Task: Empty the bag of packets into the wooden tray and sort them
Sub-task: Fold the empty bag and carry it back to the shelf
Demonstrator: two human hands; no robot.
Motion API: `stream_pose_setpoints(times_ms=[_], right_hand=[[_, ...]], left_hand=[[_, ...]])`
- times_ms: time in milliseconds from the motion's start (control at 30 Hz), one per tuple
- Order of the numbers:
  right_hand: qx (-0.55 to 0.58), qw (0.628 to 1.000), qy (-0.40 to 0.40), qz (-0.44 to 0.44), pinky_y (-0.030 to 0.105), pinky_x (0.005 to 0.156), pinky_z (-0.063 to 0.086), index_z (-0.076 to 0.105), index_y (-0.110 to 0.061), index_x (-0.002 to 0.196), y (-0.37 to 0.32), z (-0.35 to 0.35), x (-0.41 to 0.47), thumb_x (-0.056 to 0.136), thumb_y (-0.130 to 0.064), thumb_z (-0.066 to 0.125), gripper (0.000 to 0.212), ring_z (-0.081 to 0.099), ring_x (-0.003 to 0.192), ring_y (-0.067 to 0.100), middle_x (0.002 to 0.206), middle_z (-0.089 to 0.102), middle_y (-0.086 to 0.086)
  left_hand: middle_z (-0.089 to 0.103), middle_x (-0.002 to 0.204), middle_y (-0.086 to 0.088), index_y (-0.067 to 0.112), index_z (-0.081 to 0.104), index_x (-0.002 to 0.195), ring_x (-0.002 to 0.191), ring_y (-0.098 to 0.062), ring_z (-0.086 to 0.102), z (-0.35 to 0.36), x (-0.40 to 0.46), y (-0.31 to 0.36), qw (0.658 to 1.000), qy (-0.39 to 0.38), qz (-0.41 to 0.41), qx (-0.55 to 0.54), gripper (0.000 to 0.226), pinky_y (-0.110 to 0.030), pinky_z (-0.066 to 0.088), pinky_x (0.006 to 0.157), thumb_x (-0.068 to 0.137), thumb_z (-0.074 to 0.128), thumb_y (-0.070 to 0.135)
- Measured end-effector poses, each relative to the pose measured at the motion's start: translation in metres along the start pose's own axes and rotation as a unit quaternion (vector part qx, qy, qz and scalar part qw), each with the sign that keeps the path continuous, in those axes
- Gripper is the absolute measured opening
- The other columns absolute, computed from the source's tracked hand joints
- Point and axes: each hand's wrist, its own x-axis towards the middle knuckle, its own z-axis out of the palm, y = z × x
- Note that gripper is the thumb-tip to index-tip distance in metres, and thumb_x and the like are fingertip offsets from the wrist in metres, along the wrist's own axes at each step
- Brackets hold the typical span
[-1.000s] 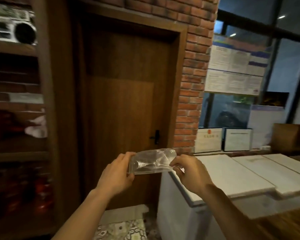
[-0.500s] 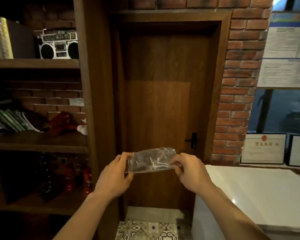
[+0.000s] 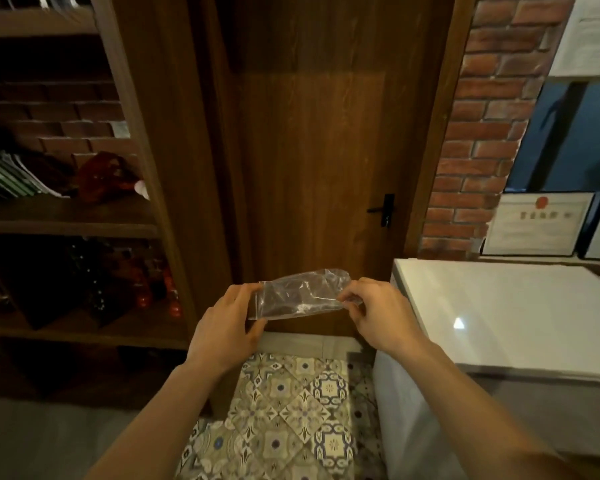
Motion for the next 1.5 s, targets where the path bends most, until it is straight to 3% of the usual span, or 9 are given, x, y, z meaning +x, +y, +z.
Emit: stream_pose_setpoints(times_ms=[233,400,533,733,900,1000,1133,1300,1500], right_hand=[[0.004,0.998,-0.054,0.043,0.038,0.077,0.058,0.075,-0.024,0.102,0.025,0.056,-0.032,0.092,-0.010,0.068,0.019,0.065,0.089,0.015,0.099,0.071,-0.006],[0.005,0.992,-0.103,0.068,0.030,0.077,0.053,0.076,-0.026,0.102,0.037,0.111,-0.059,0.091,-0.011,0.070,0.019,0.067,0.093,0.015,0.103,0.073,-0.006],[0.009,0.983,-0.156,0.095,0.037,0.086,0.055,0.076,-0.025,0.104,0.050,0.161,-0.085,0.090,-0.010,0.070,0.021,0.066,0.100,0.017,0.107,0.075,-0.004],[0.027,0.966,-0.217,0.137,0.036,0.084,0.056,0.076,-0.026,0.102,0.071,0.229,-0.127,0.091,-0.013,0.070,0.018,0.068,0.096,0.015,0.103,0.076,-0.006],[0.024,0.948,-0.269,0.168,0.030,0.076,0.056,0.074,-0.030,0.099,0.090,0.283,-0.166,0.091,-0.019,0.071,0.015,0.066,0.085,0.008,0.096,0.075,-0.012],[0.020,0.937,-0.293,0.188,0.023,0.073,0.051,0.073,-0.033,0.098,0.099,0.312,-0.190,0.090,-0.020,0.070,0.015,0.064,0.083,0.006,0.094,0.072,-0.015],[0.017,0.920,-0.330,0.213,0.031,0.080,0.058,0.071,-0.033,0.101,0.111,0.347,-0.220,0.092,-0.021,0.068,0.016,0.065,0.088,0.008,0.099,0.073,-0.013],[-0.009,0.896,-0.373,0.240,0.033,0.082,0.059,0.071,-0.032,0.103,0.120,0.380,-0.247,0.091,-0.016,0.066,0.021,0.068,0.092,0.009,0.104,0.074,-0.010],[-0.023,0.877,-0.414,0.243,0.030,0.081,0.057,0.062,-0.035,0.123,0.114,0.406,-0.262,0.093,-0.026,0.067,0.032,0.068,0.098,0.015,0.111,0.070,-0.003]], left_hand=[[0.048,0.137,0.010,0.037,0.036,0.142,0.111,-0.016,0.059,0.057,-0.031,-0.028,0.997,-0.075,-0.025,-0.019,0.056,-0.043,0.054,0.092,0.093,0.061,0.042],[0.048,0.140,0.005,0.033,0.035,0.148,0.117,-0.021,0.057,0.102,-0.060,-0.064,0.989,-0.143,-0.041,-0.023,0.058,-0.043,0.051,0.095,0.095,0.059,0.042],[0.047,0.144,0.007,0.038,0.036,0.146,0.121,-0.018,0.056,0.142,-0.087,-0.093,0.978,-0.192,-0.068,-0.044,0.057,-0.045,0.051,0.097,0.095,0.060,0.042],[0.047,0.145,0.009,0.039,0.037,0.146,0.125,-0.018,0.054,0.199,-0.128,-0.131,0.963,-0.253,-0.084,-0.034,0.056,-0.045,0.051,0.096,0.095,0.058,0.045],[0.047,0.146,0.008,0.038,0.039,0.146,0.123,-0.019,0.055,0.246,-0.167,-0.159,0.944,-0.310,-0.102,-0.037,0.056,-0.038,0.050,0.095,0.095,0.058,0.046],[0.044,0.151,0.007,0.039,0.036,0.147,0.133,-0.018,0.048,0.278,-0.190,-0.173,0.931,-0.344,-0.115,-0.043,0.057,-0.040,0.047,0.103,0.095,0.057,0.045],[0.046,0.148,0.007,0.037,0.036,0.148,0.130,-0.014,0.049,0.314,-0.219,-0.186,0.914,-0.380,-0.124,-0.065,0.059,-0.034,0.046,0.101,0.095,0.059,0.044],[0.040,0.155,0.008,0.038,0.031,0.151,0.137,-0.014,0.043,0.335,-0.238,-0.202,0.903,-0.400,-0.144,-0.056,0.064,-0.039,0.041,0.109,0.094,0.059,0.047],[0.042,0.153,0.005,0.032,0.035,0.150,0.132,-0.015,0.048,0.325,-0.240,-0.226,0.892,-0.408,-0.178,-0.083,0.062,-0.042,0.043,0.109,0.094,0.060,0.044]])
